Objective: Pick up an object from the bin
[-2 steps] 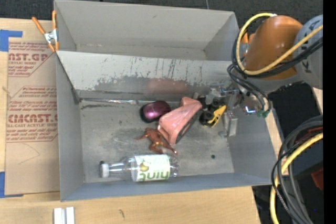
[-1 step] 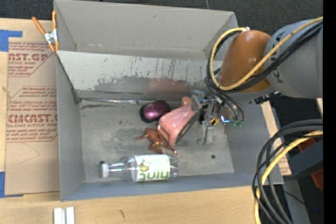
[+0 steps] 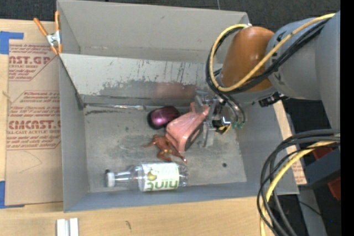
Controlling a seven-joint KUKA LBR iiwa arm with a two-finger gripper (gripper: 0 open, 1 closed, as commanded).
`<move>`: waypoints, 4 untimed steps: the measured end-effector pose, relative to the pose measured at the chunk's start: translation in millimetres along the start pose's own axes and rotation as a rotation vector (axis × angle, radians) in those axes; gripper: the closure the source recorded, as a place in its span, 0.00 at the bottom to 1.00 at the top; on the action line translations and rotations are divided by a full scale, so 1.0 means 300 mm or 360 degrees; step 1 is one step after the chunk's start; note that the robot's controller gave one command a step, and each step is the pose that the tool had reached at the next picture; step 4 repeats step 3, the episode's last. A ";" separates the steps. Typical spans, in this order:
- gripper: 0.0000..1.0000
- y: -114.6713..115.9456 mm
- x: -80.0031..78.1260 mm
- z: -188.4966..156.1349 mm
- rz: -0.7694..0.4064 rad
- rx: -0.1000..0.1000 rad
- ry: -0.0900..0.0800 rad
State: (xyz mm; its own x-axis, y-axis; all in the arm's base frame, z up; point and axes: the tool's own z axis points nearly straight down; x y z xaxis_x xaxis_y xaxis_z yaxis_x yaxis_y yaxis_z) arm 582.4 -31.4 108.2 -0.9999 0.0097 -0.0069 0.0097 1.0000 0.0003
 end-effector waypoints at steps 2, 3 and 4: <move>1.00 0.094 -0.004 0.122 0.0033 0.0007 0.0035; 1.00 0.081 0.057 -0.420 0.0065 0.0000 0.0008; 1.00 0.081 0.057 -0.420 0.0065 0.0000 0.0008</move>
Offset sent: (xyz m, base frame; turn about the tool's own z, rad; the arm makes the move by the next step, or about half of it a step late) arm 0.0000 0.0000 0.0000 0.0000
